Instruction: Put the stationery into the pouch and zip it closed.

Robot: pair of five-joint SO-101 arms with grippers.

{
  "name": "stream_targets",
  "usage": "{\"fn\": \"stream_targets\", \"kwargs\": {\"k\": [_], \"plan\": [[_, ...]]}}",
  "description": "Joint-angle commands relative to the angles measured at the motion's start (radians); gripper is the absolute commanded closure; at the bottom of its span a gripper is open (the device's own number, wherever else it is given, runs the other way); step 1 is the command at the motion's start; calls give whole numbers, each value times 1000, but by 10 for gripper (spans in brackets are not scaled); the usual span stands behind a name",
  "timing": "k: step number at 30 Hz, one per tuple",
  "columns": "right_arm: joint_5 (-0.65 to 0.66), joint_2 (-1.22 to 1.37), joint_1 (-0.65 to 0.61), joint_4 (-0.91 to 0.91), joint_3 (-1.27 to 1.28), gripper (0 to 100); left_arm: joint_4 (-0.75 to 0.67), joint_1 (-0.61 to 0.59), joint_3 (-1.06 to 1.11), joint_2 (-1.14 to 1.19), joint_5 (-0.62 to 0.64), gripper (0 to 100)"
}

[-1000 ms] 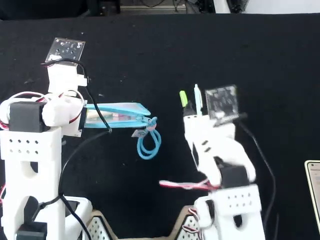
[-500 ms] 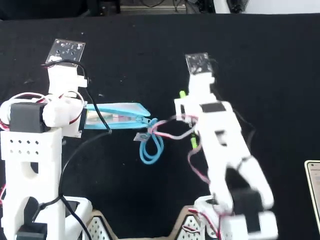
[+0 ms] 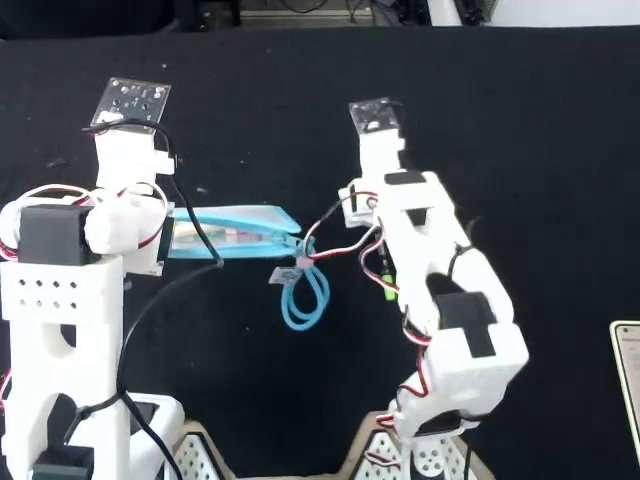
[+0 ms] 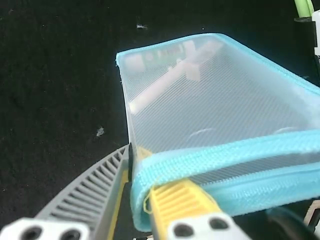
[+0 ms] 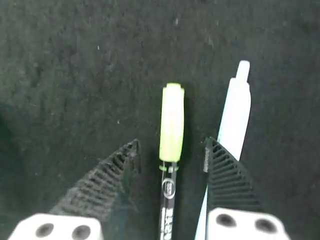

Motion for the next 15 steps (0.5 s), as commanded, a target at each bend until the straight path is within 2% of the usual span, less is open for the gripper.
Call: {"fn": "stream_targets", "kwargs": {"k": [1, 4, 7, 15], "plan": [[35, 8, -17, -46, -50, 811, 5, 5, 13, 11, -2, 970], [35, 10, -6, -55, -50, 836, 5, 5, 13, 11, -2, 970], [28, -2, 8, -51, -50, 982, 5, 5, 13, 11, -2, 970], [28, -216, 20, 71, 39, 988, 5, 5, 13, 11, -3, 970]]}}
